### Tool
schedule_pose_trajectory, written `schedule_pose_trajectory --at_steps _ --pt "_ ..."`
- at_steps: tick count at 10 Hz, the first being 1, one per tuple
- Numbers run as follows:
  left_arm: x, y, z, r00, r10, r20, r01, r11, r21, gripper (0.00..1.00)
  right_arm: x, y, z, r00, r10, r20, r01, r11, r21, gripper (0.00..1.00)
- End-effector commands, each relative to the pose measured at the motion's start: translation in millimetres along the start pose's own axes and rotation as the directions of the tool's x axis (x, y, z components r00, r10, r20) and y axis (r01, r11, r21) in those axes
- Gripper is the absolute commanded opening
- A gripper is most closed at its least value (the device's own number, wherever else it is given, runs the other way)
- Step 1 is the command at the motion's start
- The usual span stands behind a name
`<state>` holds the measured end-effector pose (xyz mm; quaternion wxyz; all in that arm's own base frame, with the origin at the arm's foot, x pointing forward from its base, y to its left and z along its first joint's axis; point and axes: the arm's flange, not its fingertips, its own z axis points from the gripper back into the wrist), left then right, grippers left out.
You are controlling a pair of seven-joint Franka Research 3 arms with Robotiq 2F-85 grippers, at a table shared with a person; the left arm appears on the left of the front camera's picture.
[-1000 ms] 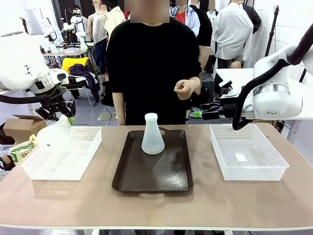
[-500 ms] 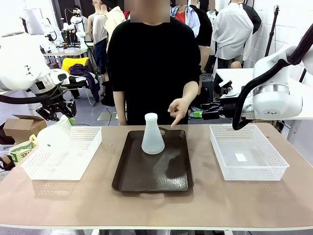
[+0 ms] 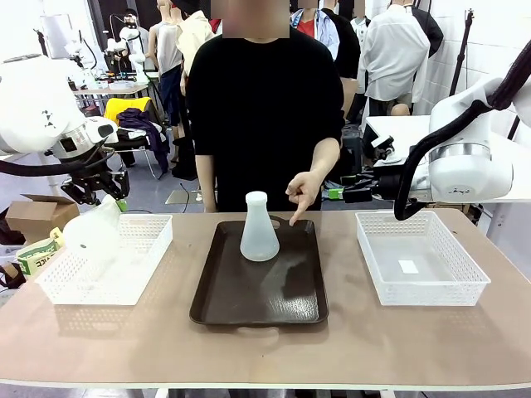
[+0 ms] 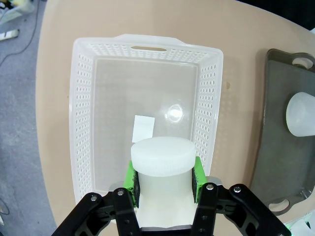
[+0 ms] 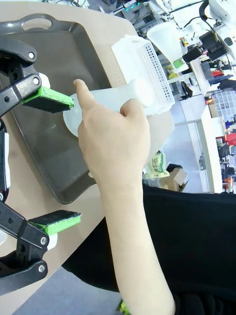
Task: Prepare the laboratory tools.
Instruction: Place the picked Big flask upright in the Handle tray as directed by the person.
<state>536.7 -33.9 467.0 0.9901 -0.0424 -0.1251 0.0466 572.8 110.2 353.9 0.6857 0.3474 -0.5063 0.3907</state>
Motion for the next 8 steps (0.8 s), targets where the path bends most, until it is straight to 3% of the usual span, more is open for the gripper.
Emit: schedule_pose_trajectory --at_steps 1,3,6,7,8 --pt "-11.0 -7.9 8.8 0.995 -0.091 -0.038 0.086 0.990 -0.115 0.00 1.3 -2.3 -1.3 1.000 -0.008 -0.017 0.008 1.000 0.011 1.00" --pt "-35.8 -32.3 33.5 0.960 -0.279 0.012 0.270 0.916 -0.296 0.00 1.3 -2.3 -1.3 1.000 -0.008 -0.017 0.008 1.000 0.011 1.00" --pt "-60.1 -56.1 55.4 0.887 -0.442 0.133 0.452 0.773 -0.445 0.00 1.3 -2.3 -1.3 1.000 -0.008 -0.017 0.008 1.000 0.011 1.00" --pt "-63.8 -68.0 54.1 0.849 -0.502 0.162 0.508 0.695 -0.510 0.00 1.3 -2.3 -1.3 1.000 -0.008 -0.017 0.008 1.000 0.011 1.00" --pt "-66.0 -80.3 50.3 0.821 -0.516 0.245 0.557 0.629 -0.542 0.00 1.3 -2.3 -1.3 1.000 -0.008 -0.017 0.008 1.000 0.011 1.00"
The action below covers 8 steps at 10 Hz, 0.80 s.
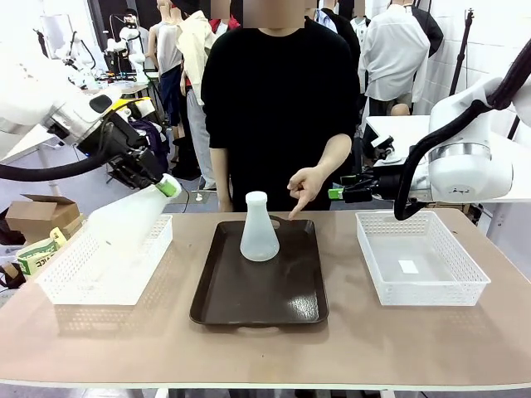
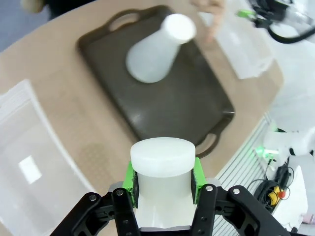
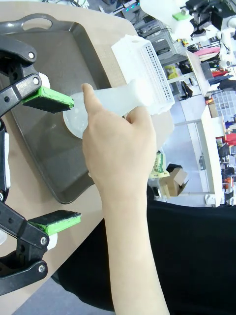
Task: Prepare the laboratory tools.
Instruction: Place the picked Big flask upright in the Handle tray as directed by the person.
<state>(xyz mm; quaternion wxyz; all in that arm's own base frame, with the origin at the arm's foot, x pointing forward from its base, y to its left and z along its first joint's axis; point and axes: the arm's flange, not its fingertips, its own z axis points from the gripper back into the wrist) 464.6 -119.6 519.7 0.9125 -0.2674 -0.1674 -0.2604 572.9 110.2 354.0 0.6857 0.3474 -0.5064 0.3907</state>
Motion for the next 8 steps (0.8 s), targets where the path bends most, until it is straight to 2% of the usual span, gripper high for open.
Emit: schedule_pose_trajectory --at_steps 1,2,4,6,7,8 --pt "-3.6 -2.1 -18.2 0.986 -0.136 0.099 0.152 0.973 -0.174 0.00 1.2 -2.3 -1.3 1.000 -0.008 -0.017 0.008 1.000 0.011 1.00" --pt "-1.6 -11.0 -26.4 0.973 -0.193 0.123 0.220 0.938 -0.267 0.00 1.2 -2.3 -1.3 1.000 -0.008 -0.017 0.008 1.000 0.011 1.00" --pt "-6.1 -30.7 -33.9 0.926 -0.256 0.277 0.345 0.872 -0.347 0.00 1.2 -2.3 -1.3 1.000 -0.008 -0.017 0.008 1.000 0.011 1.00" --pt "-16.3 -40.0 -44.1 0.884 -0.266 0.385 0.403 0.852 -0.334 0.00 1.2 -2.3 -1.3 1.000 -0.008 -0.017 0.008 1.000 0.011 1.00" --pt "-19.0 -42.8 -47.6 0.879 -0.239 0.412 0.392 0.855 -0.340 0.00 1.2 -2.3 -1.3 1.000 -0.008 -0.017 0.008 1.000 0.011 1.00" --pt "-16.9 -41.1 -45.8 0.910 -0.135 0.392 0.281 0.896 -0.344 0.00 1.2 -2.3 -1.3 1.000 -0.008 -0.017 0.008 1.000 0.011 1.00"
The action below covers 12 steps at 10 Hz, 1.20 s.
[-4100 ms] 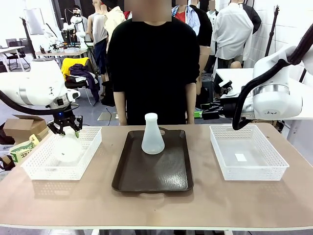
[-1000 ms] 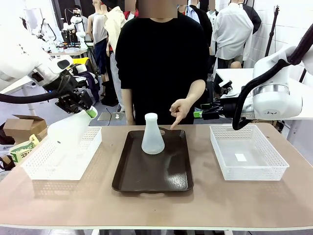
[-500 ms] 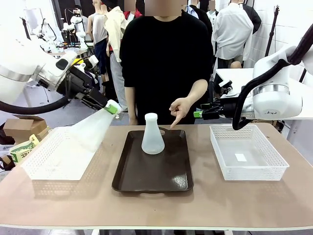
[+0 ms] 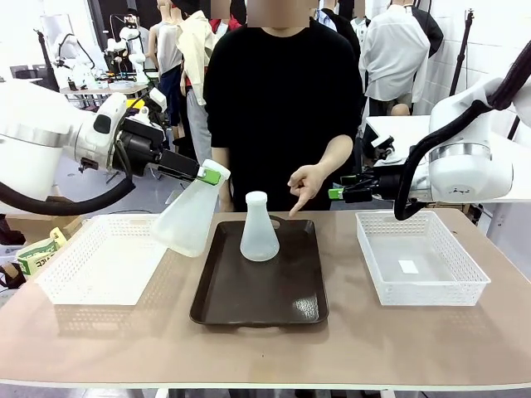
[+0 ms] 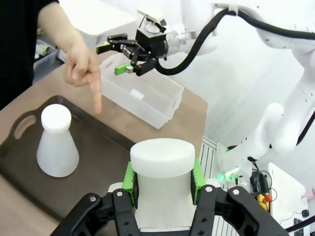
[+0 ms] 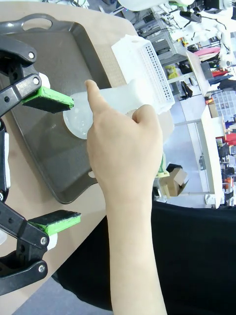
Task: Prepare the laboratory tools.
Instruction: Place the picked Big flask upright in the Handle tray as directed by the person.
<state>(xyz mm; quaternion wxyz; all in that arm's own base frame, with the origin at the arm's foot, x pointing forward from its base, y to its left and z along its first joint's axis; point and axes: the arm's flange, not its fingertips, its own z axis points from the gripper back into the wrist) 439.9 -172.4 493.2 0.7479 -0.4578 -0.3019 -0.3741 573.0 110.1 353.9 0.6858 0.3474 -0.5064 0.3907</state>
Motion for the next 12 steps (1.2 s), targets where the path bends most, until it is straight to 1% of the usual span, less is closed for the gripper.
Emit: schedule_pose_trajectory --at_steps 1,4,5,6,7,9,10,11,12 --pt "6.1 -1.6 1.0 0.999 -0.031 -0.026 0.031 1.000 0.000 0.00 1.3 -2.2 -1.4 1.000 -0.008 -0.017 0.008 1.000 0.011 1.00" --pt "6.1 -1.6 1.0 0.999 -0.031 -0.026 0.031 1.000 0.000 0.00 1.3 -2.2 -1.4 1.000 -0.008 -0.017 0.008 1.000 0.011 1.00" --pt "2.3 -0.4 -0.5 1.000 -0.013 -0.013 0.013 1.000 0.010 0.00 1.3 -2.2 -1.4 1.000 -0.008 -0.017 0.008 1.000 0.011 1.00" --pt "-13.0 11.5 -20.9 0.999 0.021 -0.046 -0.023 0.999 -0.041 0.00 1.3 -2.2 -1.4 1.000 -0.008 -0.017 0.008 1.000 0.011 1.00" --pt "-24.7 14.5 -42.1 0.999 -0.022 -0.026 0.020 0.997 -0.071 0.00 1.3 -2.2 -1.4 1.000 -0.008 -0.017 0.008 1.000 0.011 1.00" --pt "-40.4 11.2 -78.9 0.984 -0.172 0.039 0.176 0.978 -0.113 0.00 1.3 -2.2 -1.4 1.000 -0.008 -0.017 0.008 1.000 0.011 1.00" --pt "-46.9 17.5 -94.0 0.969 -0.215 0.120 0.231 0.961 -0.151 0.00 1.3 -2.2 -1.4 1.000 -0.008 -0.017 0.008 1.000 0.011 1.00" --pt "-49.9 21.1 -104.0 0.938 -0.281 0.204 0.313 0.939 -0.145 0.00 1.3 -2.2 -1.4 1.000 -0.008 -0.017 0.008 1.000 0.011 1.00" --pt "-54.7 25.6 -116.1 0.909 -0.335 0.247 0.381 0.910 -0.167 0.00 1.3 -2.2 -1.4 1.000 -0.008 -0.017 0.008 1.000 0.011 1.00"
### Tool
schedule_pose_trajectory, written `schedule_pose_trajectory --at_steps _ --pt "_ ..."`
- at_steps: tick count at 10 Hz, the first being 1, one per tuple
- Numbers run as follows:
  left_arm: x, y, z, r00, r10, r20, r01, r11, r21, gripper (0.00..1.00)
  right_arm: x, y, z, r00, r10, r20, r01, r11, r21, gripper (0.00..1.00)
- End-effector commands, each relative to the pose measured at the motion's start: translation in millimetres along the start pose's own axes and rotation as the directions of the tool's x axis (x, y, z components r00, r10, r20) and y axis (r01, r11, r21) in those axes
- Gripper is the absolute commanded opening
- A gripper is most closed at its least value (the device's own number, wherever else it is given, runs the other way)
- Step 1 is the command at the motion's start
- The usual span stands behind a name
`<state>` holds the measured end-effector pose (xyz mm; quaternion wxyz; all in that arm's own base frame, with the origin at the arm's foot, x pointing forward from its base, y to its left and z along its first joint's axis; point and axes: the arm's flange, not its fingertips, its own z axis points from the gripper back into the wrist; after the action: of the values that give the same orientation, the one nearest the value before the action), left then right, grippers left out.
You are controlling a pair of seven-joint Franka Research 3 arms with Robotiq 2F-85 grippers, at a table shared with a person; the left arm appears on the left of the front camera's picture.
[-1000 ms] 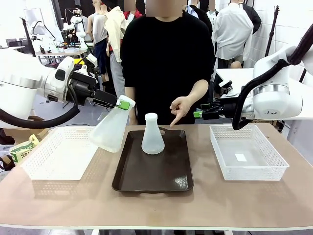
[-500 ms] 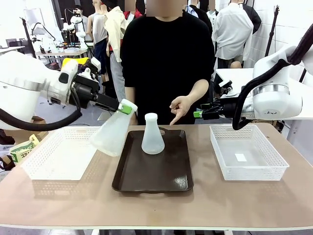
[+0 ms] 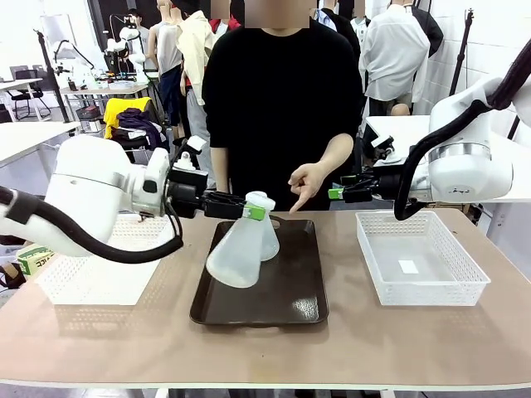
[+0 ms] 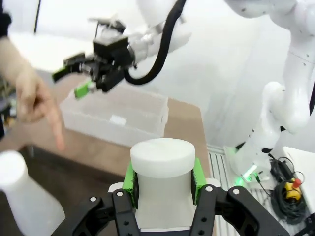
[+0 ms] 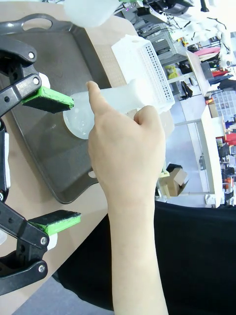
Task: Prepare the laboratory tools.
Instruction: Place the picked Big flask upright in the Handle tray as directed by the person.
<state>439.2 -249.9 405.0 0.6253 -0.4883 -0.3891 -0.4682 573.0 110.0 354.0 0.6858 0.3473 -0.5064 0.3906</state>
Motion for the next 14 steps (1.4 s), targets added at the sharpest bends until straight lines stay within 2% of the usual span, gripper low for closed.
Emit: schedule_pose_trajectory --at_steps 1,3,6,10,14 --pt "-19.0 13.7 -16.1 0.984 -0.145 0.104 0.153 0.985 -0.074 0.00 1.3 -2.2 -1.4 1.000 -0.008 -0.017 0.008 1.000 0.012 1.00" --pt "-33.1 31.9 -24.7 0.949 -0.241 0.202 0.250 0.968 -0.018 0.00 1.3 -2.2 -1.4 1.000 -0.008 -0.017 0.008 1.000 0.012 1.00" --pt "-48.0 48.5 -27.5 0.913 -0.336 0.230 0.331 0.942 0.059 0.00 1.3 -2.2 -1.4 1.000 -0.008 -0.017 0.008 1.000 0.012 1.00" --pt "-70.9 62.0 -31.5 0.925 -0.267 0.269 0.265 0.963 0.046 0.00 1.3 -2.2 -1.4 1.000 -0.008 -0.017 0.008 1.000 0.012 1.00" --pt "-88.2 73.0 -32.8 0.948 -0.225 0.223 0.217 0.974 0.058 0.00 1.3 -2.2 -1.4 1.000 -0.008 -0.017 0.008 1.000 0.012 1.00"
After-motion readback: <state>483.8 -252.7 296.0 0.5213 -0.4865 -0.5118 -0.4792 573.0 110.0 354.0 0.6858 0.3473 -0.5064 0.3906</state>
